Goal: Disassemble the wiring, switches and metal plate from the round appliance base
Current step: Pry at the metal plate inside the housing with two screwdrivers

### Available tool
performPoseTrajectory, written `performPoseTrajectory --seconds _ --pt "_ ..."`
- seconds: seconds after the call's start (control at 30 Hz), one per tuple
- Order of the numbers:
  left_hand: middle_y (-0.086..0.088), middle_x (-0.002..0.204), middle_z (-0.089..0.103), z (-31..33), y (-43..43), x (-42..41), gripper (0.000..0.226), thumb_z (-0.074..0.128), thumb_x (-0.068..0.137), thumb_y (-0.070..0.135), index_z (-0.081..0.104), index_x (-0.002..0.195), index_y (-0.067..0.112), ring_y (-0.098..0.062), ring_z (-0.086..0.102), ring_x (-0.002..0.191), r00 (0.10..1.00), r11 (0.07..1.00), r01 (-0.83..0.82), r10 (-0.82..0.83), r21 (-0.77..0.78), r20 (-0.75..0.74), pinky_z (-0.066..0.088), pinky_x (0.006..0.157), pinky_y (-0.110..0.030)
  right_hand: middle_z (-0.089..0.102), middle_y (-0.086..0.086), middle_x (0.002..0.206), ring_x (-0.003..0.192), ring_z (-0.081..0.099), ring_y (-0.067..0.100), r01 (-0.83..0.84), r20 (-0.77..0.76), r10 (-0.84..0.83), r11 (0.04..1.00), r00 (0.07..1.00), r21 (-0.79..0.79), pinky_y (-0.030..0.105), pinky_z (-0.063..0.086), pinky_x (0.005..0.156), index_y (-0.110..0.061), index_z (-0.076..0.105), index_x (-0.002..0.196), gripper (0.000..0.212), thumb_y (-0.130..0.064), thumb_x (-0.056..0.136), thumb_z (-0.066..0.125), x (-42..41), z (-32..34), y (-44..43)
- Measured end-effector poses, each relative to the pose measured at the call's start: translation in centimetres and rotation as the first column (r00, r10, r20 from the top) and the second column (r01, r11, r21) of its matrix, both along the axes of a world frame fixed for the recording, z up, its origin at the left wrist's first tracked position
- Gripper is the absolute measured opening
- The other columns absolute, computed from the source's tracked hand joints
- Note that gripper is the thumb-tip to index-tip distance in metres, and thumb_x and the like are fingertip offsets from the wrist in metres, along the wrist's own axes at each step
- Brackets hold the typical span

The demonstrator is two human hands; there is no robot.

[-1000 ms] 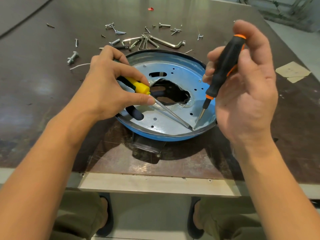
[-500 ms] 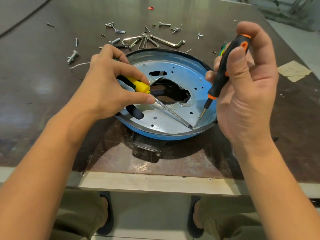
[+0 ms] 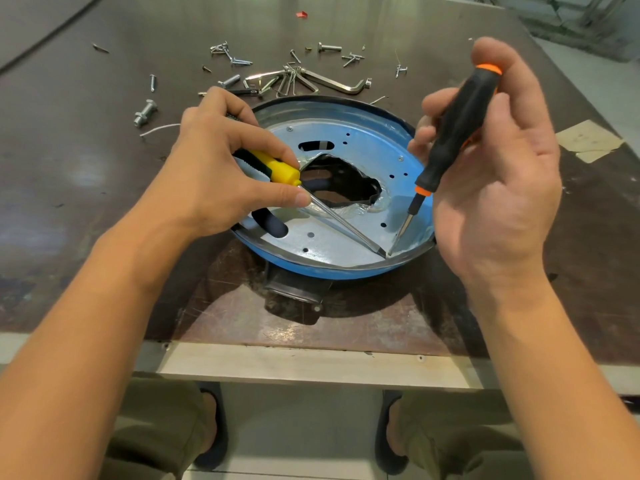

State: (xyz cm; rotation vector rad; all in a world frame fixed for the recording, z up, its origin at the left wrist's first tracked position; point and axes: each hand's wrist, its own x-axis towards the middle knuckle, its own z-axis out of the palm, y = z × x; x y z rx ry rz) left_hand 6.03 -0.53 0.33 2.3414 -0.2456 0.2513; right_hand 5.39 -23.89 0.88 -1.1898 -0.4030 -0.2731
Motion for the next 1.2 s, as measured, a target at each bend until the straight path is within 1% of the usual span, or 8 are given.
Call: performPoseTrajectory --seconds 0.2,0.37,0.57,0.77,0.9,0.97,1.07,1.2 --pt "0.005 0.112 0.040 0.00 -0.03 0.03 0.040 0.079 0.046 0.061 0.068 0.082 0.048 -0.019 0.042 0.113 1.000 1.000 0.000 0.000 0.001 0.002 0.034 0.078 -0.013 0.050 0.008 0.095 0.081 0.050 0.019 0.017 0.053 -0.014 0.998 0.998 -0.061 0.036 0.045 0.080 -0.009 0.049 0.126 0.023 -0.005 0.105 0.043 -0.03 0.08 0.29" --pt "0.005 0.111 0.039 -0.02 -0.01 -0.02 0.039 0.078 0.046 0.062 0.067 0.081 0.049 -0.019 0.041 0.113 1.000 1.000 0.000 0.000 -0.003 0.002 0.034 0.078 -0.014 0.063 0.019 0.102 0.083 0.061 0.024 -0.003 0.045 0.006 0.999 0.999 -0.050 0.037 0.049 0.084 -0.001 0.043 0.138 0.031 -0.005 0.110 0.028 -0.11 0.03 -0.03" --pt "0.003 0.113 0.041 -0.04 0.06 0.02 0.040 0.079 0.048 0.061 0.069 0.084 0.047 -0.021 0.042 0.114 1.000 1.000 0.002 -0.002 0.004 -0.002 0.035 0.079 -0.015 0.048 0.005 0.093 0.085 0.048 0.020 0.082 0.072 -0.075 0.992 0.995 -0.099 0.036 0.048 0.075 -0.010 0.051 0.127 0.029 -0.024 0.102 0.058 -0.15 0.34 0.60" --pt "0.005 0.111 0.039 -0.08 0.04 0.03 0.041 0.079 0.047 0.061 0.070 0.085 0.047 -0.021 0.042 0.113 1.000 1.000 0.003 -0.003 -0.003 0.003 0.035 0.080 -0.015 0.059 0.017 0.102 0.085 0.058 0.024 0.014 0.047 -0.010 0.996 0.999 -0.087 0.038 0.048 0.084 -0.002 0.043 0.137 0.030 -0.006 0.111 0.030 -0.01 -0.04 0.18" --pt "0.003 0.113 0.041 -0.13 0.10 0.08 0.040 0.081 0.049 0.060 0.070 0.085 0.046 -0.023 0.043 0.115 1.000 1.000 -0.005 0.005 0.002 -0.001 0.036 0.081 -0.016 0.054 0.007 0.101 0.093 0.054 0.023 0.067 0.064 -0.060 0.993 0.996 -0.101 0.037 0.048 0.079 -0.013 0.049 0.126 0.028 -0.030 0.104 0.051 -0.33 0.43 0.81" --pt "0.002 0.114 0.041 -0.17 0.16 0.12 0.040 0.082 0.049 0.059 0.070 0.085 0.046 -0.023 0.043 0.115 1.000 1.000 -0.007 0.007 0.004 0.002 0.038 0.083 -0.020 0.048 0.010 0.096 0.091 0.049 0.024 0.086 0.080 -0.076 0.988 0.994 -0.126 0.037 0.048 0.079 -0.012 0.048 0.127 0.030 -0.024 0.101 0.057 -0.27 0.43 0.82" --pt "0.002 0.114 0.041 -0.19 0.17 0.09 0.041 0.083 0.050 0.058 0.071 0.086 0.044 -0.022 0.043 0.115 1.000 1.000 -0.008 0.008 0.001 0.002 0.039 0.084 -0.022 0.059 0.010 0.097 0.086 0.054 0.022 0.050 0.046 -0.045 0.992 0.998 -0.112 0.039 0.046 0.083 -0.005 0.045 0.133 0.026 -0.006 0.108 0.040 -0.12 0.07 0.28" --pt "0.003 0.113 0.041 -0.04 0.12 0.07 0.041 0.081 0.048 0.061 0.070 0.084 0.046 -0.022 0.043 0.114 1.000 1.000 -0.008 0.008 -0.002 -0.003 0.040 0.086 -0.026 0.057 0.010 0.102 0.090 0.056 0.022 0.023 0.046 -0.020 0.997 0.999 -0.074 0.040 0.044 0.084 -0.009 0.048 0.129 0.025 -0.011 0.108 0.034 -0.24 0.06 0.18"
